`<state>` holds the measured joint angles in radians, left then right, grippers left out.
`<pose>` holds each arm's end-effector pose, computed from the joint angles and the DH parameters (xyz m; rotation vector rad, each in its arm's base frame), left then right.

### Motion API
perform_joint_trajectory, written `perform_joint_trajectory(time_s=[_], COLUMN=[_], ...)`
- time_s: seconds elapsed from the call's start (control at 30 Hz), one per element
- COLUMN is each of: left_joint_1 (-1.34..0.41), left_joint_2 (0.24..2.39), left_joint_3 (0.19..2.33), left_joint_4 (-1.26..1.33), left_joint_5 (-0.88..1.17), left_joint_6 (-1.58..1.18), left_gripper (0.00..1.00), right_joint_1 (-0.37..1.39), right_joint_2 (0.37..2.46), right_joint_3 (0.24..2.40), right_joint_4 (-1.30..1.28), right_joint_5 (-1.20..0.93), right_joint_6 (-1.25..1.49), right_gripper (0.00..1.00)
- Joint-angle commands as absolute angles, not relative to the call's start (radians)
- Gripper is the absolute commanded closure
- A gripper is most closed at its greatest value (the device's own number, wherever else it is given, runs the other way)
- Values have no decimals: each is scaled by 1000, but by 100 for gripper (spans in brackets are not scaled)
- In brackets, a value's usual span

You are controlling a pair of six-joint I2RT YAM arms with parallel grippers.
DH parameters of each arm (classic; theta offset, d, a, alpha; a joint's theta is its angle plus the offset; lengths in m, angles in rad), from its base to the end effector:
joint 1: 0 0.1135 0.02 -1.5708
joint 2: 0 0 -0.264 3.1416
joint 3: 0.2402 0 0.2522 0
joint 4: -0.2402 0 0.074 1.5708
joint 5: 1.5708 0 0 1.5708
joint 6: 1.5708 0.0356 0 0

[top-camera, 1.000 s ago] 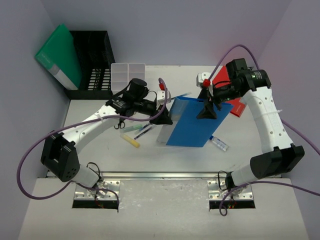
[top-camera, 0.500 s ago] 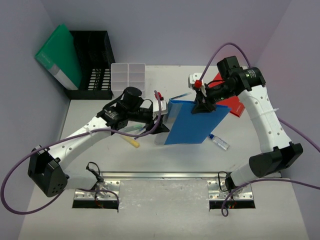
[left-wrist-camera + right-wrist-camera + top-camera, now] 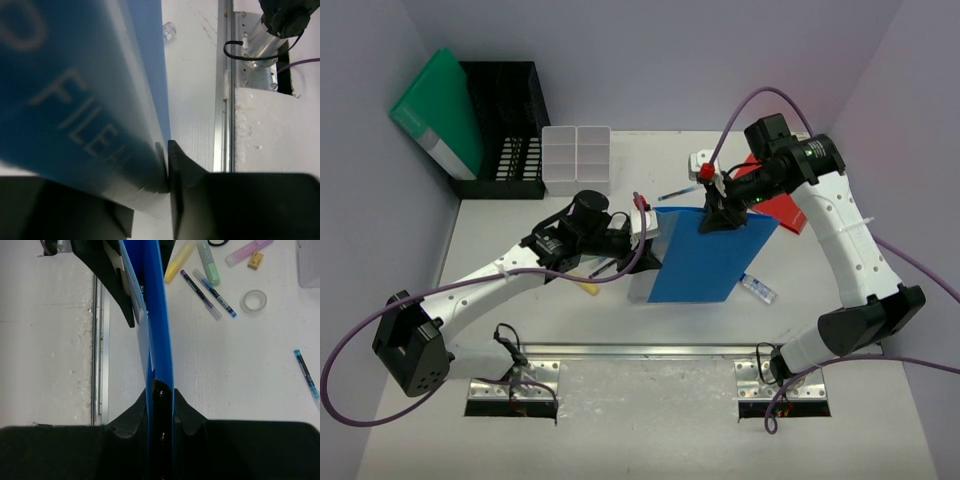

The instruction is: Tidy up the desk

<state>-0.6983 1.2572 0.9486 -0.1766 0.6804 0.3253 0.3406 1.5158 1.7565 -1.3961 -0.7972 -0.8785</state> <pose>0.2001 -0.1972 0.3000 1.3641 1.5485 -0.9277 0.2450 0.1139 0.4033 -1.5570 1.8558 0.8445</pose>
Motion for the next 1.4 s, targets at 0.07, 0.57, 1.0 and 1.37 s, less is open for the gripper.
perform_joint_trajectory(time_s=[0.07,0.57,1.0,1.37], left_joint_1=[-700,-438,-341,-101], left_joint_2=[1255,978,871,1177], left_joint_3=[951,1000,1198,1566], left_joint_4=[-45,-240,-386,-330], left_joint_5=[708,687,204,-1], left_joint_6=[182,112,56,112], left_gripper=[99,100,100,100], right_joint_1=[350,350,348,348], right_joint_2=[1479,1375,1282,1333], right_joint_3=[1770,1790,1683,1681], right_joint_4=[-1498,-1057,-727,-772], right_joint_5=[-851,-773,-626,-565], right_joint_6=[-862,-337,80,14], right_gripper=[100,1,1,1])
